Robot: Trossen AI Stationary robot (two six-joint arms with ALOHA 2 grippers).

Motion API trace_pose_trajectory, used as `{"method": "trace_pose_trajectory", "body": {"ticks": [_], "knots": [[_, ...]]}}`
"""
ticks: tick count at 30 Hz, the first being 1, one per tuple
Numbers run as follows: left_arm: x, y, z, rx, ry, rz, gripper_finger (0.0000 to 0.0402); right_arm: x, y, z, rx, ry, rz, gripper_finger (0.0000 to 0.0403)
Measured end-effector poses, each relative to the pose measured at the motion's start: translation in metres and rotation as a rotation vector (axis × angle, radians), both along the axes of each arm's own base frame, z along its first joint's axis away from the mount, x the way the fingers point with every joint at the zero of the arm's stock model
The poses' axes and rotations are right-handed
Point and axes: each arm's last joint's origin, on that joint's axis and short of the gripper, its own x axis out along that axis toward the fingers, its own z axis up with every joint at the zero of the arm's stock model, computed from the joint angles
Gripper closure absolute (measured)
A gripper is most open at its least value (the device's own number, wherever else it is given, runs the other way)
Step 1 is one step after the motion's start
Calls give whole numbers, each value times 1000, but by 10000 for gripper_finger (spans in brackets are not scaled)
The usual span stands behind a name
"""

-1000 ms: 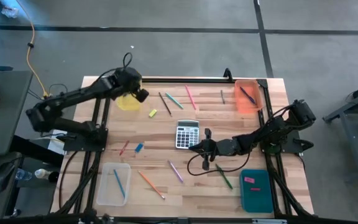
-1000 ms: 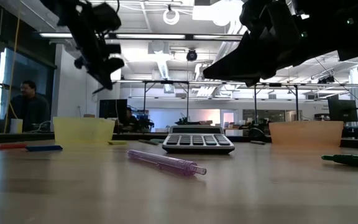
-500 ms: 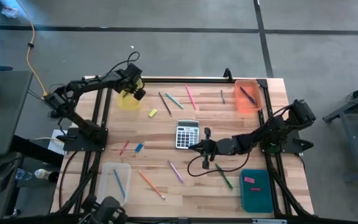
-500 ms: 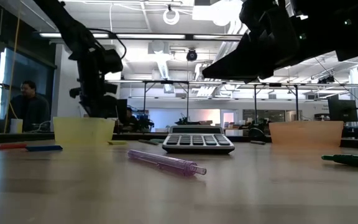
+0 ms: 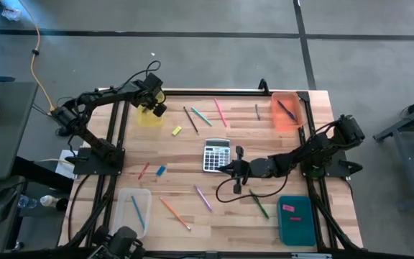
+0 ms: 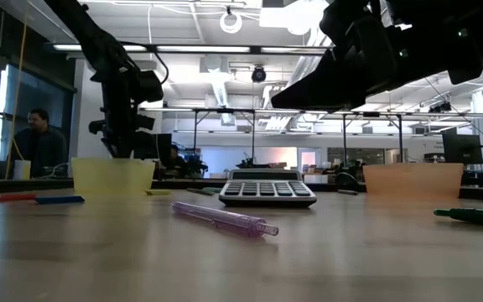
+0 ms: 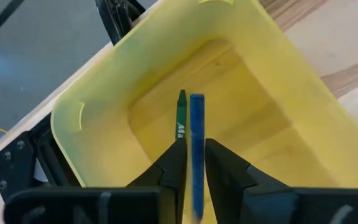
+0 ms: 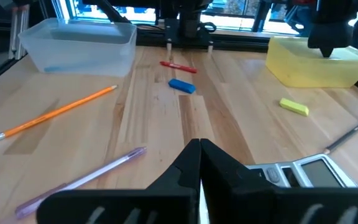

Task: Sort crayons/erasers/pens/pencils in bins
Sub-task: Put the blue crayon into the yellow bin, then put the yellow pencil into the transparent bin

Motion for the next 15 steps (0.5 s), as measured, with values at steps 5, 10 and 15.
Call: {"method": "trace_pose_trajectory", "body": {"ticks": [5,10,15], "knots": [[-1,0,0,17,37,-5,341,1,-6,0,20,-1,-24,403],[-1,-1,6,63,97,-16,339,2,-11,-1,23,5,-45,403],[6,-14,27,167,136,-59,353,4,-18,-1,23,5,-67,403]]}}
